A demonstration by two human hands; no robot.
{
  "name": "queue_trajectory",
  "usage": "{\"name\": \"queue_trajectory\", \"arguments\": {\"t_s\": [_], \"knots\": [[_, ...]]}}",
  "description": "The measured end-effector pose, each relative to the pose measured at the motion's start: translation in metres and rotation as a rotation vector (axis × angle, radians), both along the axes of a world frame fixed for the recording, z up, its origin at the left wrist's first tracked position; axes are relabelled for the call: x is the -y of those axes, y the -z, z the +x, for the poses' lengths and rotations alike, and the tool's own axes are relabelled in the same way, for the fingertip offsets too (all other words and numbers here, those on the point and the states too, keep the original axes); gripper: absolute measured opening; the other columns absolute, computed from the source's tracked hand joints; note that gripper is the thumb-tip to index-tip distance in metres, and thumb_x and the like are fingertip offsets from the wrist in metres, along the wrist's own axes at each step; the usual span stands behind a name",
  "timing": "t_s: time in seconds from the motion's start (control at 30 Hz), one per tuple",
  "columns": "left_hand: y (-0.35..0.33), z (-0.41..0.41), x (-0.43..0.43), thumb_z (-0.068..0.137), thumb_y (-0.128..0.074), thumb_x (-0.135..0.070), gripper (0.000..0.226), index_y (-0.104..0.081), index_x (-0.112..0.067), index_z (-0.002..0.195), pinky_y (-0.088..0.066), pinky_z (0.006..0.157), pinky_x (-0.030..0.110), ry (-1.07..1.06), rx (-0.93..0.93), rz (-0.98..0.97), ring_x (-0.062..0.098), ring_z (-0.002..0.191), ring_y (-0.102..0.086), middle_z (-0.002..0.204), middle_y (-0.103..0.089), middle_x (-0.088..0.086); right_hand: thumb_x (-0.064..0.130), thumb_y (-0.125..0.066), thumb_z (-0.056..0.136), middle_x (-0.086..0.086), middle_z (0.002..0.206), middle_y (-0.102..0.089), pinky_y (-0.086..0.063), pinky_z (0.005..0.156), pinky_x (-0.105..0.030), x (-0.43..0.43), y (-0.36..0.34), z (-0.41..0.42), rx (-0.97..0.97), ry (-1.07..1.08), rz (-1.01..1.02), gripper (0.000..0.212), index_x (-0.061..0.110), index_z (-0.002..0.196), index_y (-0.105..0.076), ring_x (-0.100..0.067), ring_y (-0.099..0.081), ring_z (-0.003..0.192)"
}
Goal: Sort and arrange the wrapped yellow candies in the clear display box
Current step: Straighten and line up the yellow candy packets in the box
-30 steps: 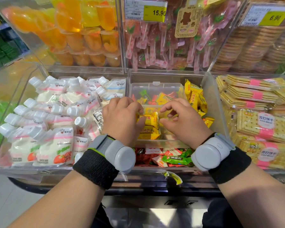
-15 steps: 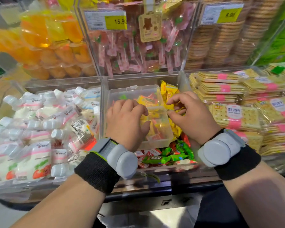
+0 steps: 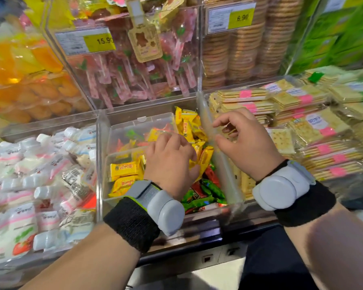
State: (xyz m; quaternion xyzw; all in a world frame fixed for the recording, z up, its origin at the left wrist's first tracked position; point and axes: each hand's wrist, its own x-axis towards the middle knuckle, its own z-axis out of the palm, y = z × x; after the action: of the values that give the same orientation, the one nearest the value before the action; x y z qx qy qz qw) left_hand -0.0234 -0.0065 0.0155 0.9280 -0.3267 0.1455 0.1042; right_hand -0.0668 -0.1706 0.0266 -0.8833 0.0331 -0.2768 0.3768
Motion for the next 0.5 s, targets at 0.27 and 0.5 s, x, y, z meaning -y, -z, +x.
{"name": "queue_trajectory", "arguments": {"t_s": [0.27, 0.5], "knots": [[0.01, -0.003, 0.028, 0.077, -0.057, -0.051, 0.034, -0.064, -0.027, 0.099, -0.019, 0.102, 0.043, -0.018, -0.012, 0.193, 0.024, 0.124, -0.026, 0.122, -0.044, -0.006, 0.012, -0.061, 0.077, 0.012, 0.093, -0.044, -0.04, 0.078, -0.019, 0.013, 0.007, -0.008, 0.013, 0.027, 0.027, 0.023, 0.03, 0.09, -0.057, -0.005, -0.05, 0.082], [0.019, -0.003, 0.04, 0.078, -0.06, -0.035, 0.022, -0.068, -0.022, 0.094, -0.013, 0.095, 0.041, -0.084, 0.029, 0.301, 0.026, 0.121, -0.026, 0.123, -0.045, -0.003, 0.012, -0.061, 0.077, 0.005, 0.097, -0.05, -0.04, 0.077, -0.01, 0.019, 0.01, -0.013, 0.022, 0.03, 0.035, 0.021, 0.027, 0.092, -0.059, -0.004, -0.051, 0.082]]}}
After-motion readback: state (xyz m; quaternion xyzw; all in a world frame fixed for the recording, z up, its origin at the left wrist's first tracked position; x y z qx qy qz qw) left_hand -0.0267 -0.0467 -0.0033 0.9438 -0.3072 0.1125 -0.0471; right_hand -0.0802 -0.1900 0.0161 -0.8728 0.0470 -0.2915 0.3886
